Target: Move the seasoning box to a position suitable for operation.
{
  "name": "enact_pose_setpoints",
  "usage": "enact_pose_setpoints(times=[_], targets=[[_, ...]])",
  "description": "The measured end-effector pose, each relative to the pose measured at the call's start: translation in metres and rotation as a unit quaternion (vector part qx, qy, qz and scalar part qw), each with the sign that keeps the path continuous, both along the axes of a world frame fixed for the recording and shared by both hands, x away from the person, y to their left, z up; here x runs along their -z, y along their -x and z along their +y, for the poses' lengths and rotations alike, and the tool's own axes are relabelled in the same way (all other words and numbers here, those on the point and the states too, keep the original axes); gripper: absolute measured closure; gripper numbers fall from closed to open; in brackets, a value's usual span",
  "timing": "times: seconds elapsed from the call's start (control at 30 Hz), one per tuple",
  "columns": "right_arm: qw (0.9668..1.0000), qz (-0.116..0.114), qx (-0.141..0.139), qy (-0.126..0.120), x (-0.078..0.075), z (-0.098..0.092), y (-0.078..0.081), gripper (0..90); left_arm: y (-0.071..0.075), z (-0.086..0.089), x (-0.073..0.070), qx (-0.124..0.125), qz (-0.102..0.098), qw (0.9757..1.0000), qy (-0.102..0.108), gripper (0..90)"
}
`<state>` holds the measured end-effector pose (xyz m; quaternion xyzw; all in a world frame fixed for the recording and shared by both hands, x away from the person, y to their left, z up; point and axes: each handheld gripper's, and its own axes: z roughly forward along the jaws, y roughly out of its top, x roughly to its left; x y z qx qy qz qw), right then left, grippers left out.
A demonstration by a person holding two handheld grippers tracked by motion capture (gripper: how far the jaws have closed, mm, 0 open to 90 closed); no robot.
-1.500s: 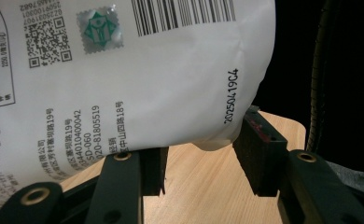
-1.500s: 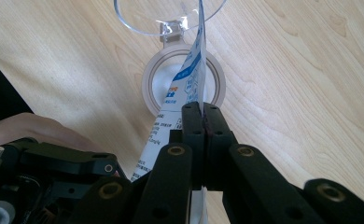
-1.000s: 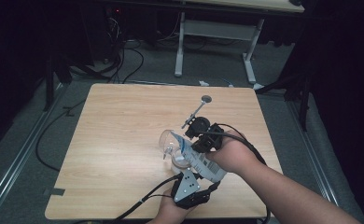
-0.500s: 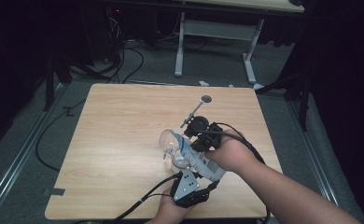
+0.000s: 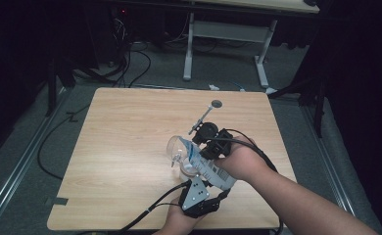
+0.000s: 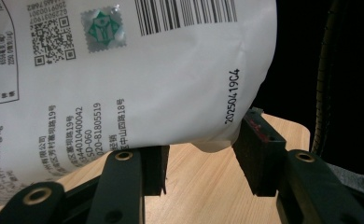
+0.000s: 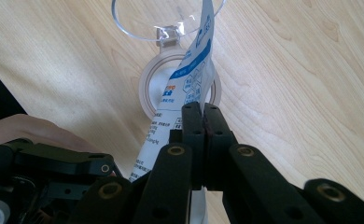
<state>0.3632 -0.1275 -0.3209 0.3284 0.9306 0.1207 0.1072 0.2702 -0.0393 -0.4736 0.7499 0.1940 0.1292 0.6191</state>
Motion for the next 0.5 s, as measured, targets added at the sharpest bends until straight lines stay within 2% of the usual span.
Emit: enact_pose_setpoints(times=[0.5], targets=[[1.0,-0.001,-0.002,0.001,-0.0007,0.0009,0.0,89.8,0.0006,0.0001,-0.0014,0.001,0.0,1.0,0.003,56.6]])
